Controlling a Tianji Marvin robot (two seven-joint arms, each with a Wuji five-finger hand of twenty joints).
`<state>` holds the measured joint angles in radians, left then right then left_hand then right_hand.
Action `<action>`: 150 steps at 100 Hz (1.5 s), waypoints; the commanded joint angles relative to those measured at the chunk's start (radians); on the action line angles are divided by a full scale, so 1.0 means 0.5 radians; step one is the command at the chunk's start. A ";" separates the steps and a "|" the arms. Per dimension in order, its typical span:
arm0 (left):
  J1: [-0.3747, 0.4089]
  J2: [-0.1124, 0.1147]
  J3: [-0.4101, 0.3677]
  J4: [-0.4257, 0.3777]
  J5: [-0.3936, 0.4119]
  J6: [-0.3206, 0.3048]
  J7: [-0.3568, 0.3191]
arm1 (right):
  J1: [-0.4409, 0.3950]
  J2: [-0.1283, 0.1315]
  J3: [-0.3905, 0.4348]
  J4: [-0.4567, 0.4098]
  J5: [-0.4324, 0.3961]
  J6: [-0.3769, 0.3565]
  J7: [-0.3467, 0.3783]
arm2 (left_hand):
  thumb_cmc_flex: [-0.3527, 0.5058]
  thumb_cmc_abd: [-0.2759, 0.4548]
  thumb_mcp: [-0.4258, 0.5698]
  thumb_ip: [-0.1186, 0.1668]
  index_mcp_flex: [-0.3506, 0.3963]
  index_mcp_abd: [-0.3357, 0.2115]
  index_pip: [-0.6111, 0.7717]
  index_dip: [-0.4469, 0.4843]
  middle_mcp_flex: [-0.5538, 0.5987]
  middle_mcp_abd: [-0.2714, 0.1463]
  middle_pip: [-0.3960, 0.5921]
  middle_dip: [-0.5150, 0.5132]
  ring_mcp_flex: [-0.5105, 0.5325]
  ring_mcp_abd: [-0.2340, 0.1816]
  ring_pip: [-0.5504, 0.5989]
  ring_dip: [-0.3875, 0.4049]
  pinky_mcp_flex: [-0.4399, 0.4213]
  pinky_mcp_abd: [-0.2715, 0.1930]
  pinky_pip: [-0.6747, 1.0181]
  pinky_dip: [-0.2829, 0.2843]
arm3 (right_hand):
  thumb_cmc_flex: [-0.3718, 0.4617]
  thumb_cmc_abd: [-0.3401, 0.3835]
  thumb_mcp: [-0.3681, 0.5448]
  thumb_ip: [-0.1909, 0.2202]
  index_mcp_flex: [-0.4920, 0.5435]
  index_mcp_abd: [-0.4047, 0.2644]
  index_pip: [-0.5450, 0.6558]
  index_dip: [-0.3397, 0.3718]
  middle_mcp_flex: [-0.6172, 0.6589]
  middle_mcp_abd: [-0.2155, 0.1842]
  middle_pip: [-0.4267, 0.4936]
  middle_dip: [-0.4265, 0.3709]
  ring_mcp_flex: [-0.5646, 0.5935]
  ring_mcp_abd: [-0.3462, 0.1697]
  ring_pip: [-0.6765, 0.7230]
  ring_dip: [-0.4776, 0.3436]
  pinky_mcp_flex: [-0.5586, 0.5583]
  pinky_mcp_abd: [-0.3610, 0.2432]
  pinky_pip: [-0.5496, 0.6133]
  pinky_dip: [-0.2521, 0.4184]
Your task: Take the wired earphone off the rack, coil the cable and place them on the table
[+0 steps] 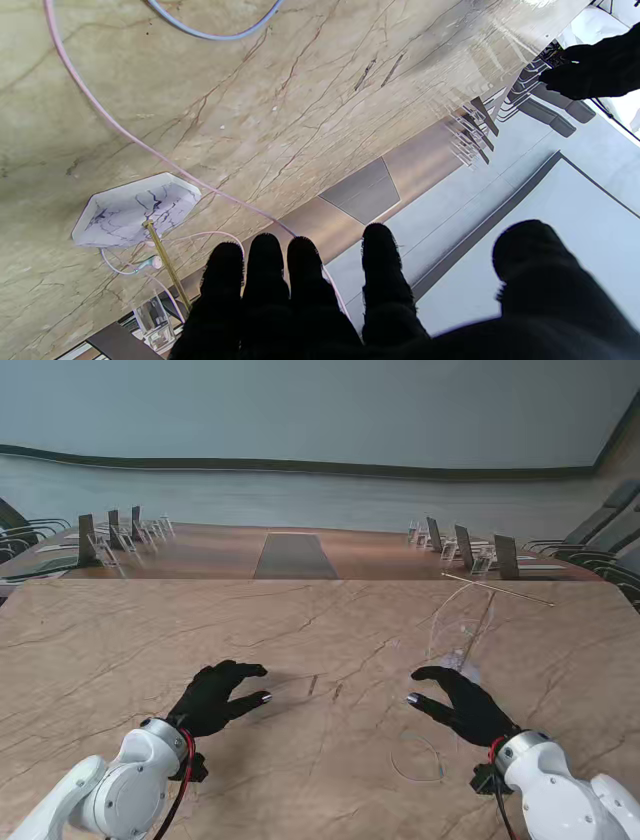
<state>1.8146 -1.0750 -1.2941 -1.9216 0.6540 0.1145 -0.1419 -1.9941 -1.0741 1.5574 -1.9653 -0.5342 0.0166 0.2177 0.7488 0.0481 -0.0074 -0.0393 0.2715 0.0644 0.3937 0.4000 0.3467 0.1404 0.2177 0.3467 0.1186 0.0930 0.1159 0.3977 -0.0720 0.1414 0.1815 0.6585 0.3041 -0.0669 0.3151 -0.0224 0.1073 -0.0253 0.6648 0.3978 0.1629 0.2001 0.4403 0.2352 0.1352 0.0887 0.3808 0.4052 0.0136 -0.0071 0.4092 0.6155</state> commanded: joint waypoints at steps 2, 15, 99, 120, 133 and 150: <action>0.008 -0.003 0.005 -0.007 0.002 0.017 -0.009 | 0.012 -0.001 -0.009 0.000 0.003 0.010 0.012 | -0.024 0.099 -0.013 0.039 -0.021 -0.030 -0.029 0.010 -0.008 0.024 -0.042 0.008 -0.031 -0.004 -0.013 0.022 -0.027 -0.045 -0.036 0.005 | 0.049 0.055 -0.058 0.007 -0.048 -0.011 0.033 -0.007 0.015 0.009 -0.004 -0.002 -0.052 0.001 0.019 0.009 -0.019 0.018 0.052 0.047; 0.007 -0.003 0.004 -0.007 0.004 0.018 -0.009 | 0.024 0.000 -0.017 0.008 0.004 0.007 0.019 | -0.022 0.098 -0.012 0.039 -0.019 -0.030 -0.029 0.011 -0.008 0.023 -0.042 0.009 -0.032 -0.005 -0.014 0.023 -0.027 -0.045 -0.037 0.003 | 0.052 0.056 -0.059 0.008 -0.048 -0.011 0.039 -0.008 0.015 0.007 -0.005 -0.003 -0.052 0.001 0.019 0.009 -0.018 0.019 0.054 0.046; -0.004 -0.004 0.007 0.027 -0.008 0.025 -0.002 | 0.067 0.012 0.020 0.000 -0.064 0.123 0.090 | -0.020 0.103 -0.013 0.039 -0.021 -0.030 -0.036 0.012 -0.011 0.023 -0.047 0.009 -0.033 -0.008 -0.015 0.023 -0.026 -0.049 -0.038 0.002 | 0.150 0.009 -0.048 0.024 0.051 0.085 0.319 0.116 0.052 0.120 0.680 0.242 0.095 0.141 0.509 0.212 0.096 0.184 0.536 0.102; -0.014 -0.003 0.000 0.035 -0.014 0.023 -0.012 | 0.116 0.003 0.028 0.047 -0.097 0.136 0.038 | -0.021 0.102 -0.014 0.039 -0.020 -0.030 -0.036 0.013 -0.010 0.023 -0.047 0.009 -0.032 -0.007 -0.015 0.024 -0.026 -0.046 -0.039 0.001 | 0.157 0.004 -0.048 0.026 0.023 0.085 0.310 0.127 0.035 0.120 0.700 0.245 0.078 0.146 0.544 0.217 0.051 0.180 0.683 0.064; -0.021 -0.002 0.000 0.040 -0.018 0.022 -0.018 | 0.180 0.002 0.010 0.101 -0.123 0.152 0.019 | -0.022 0.104 -0.015 0.039 -0.020 -0.031 -0.036 0.013 -0.011 0.026 -0.047 0.009 -0.033 -0.009 -0.016 0.024 -0.026 -0.047 -0.038 0.001 | 0.156 0.002 -0.048 0.025 -0.019 0.085 0.281 0.113 0.010 0.116 0.689 0.239 0.069 0.143 0.537 0.210 0.042 0.174 0.706 0.045; -0.027 -0.002 0.000 0.044 -0.023 0.032 -0.026 | 0.280 0.003 -0.047 0.182 -0.118 0.201 0.015 | -0.022 0.104 -0.014 0.039 -0.021 -0.031 -0.038 0.013 -0.011 0.024 -0.048 0.009 -0.033 -0.008 -0.017 0.023 -0.026 -0.049 -0.039 0.000 | 0.162 -0.005 -0.045 0.025 -0.055 0.071 0.128 0.016 -0.012 0.111 0.693 0.234 0.057 0.143 0.545 0.204 0.038 0.165 0.763 -0.006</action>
<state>1.7966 -1.0746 -1.2935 -1.9010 0.6468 0.1262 -0.1500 -1.8696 -1.0692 1.5432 -1.8849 -0.5976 0.1110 0.2243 0.7488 0.0481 -0.0074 -0.0394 0.2715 0.0643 0.3937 0.4000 0.3469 0.1405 0.2177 0.3467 0.1187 0.0930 0.1159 0.3977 -0.0721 0.1414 0.1815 0.6585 0.3665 -0.0681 0.3045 -0.0219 0.1073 0.0122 0.7707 0.4309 0.1803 0.2499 0.7762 0.3474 0.1662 0.1560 0.6342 0.5002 0.0501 0.0816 0.7465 0.6287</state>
